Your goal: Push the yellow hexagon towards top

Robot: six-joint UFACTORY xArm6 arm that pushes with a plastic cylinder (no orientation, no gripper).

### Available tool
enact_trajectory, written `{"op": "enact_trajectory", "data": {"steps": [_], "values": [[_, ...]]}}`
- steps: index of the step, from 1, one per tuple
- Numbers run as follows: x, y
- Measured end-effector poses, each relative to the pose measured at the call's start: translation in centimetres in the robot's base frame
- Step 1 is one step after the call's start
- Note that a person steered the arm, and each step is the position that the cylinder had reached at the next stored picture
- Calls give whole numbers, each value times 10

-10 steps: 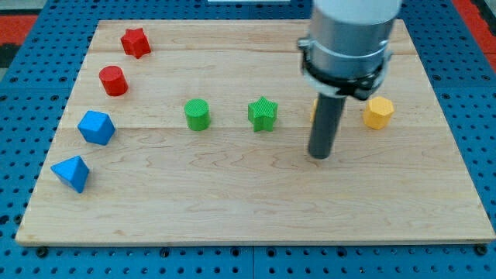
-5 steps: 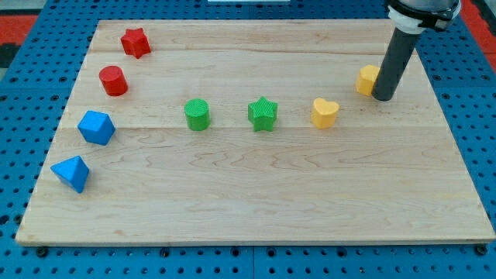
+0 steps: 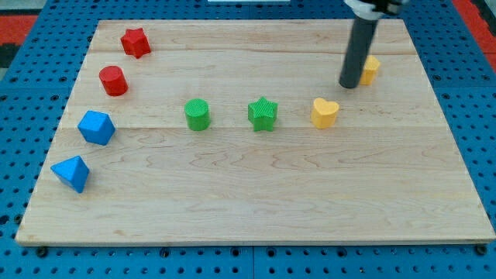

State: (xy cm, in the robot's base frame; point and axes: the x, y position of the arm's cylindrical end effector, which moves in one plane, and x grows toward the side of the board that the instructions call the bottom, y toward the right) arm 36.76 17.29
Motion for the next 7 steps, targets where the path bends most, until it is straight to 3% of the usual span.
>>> {"op": "enact_trajectory", "data": {"steps": [1,2,6,7], "values": [[-32,28],[-88,-1],[-74,-15],[-25,9]]}}
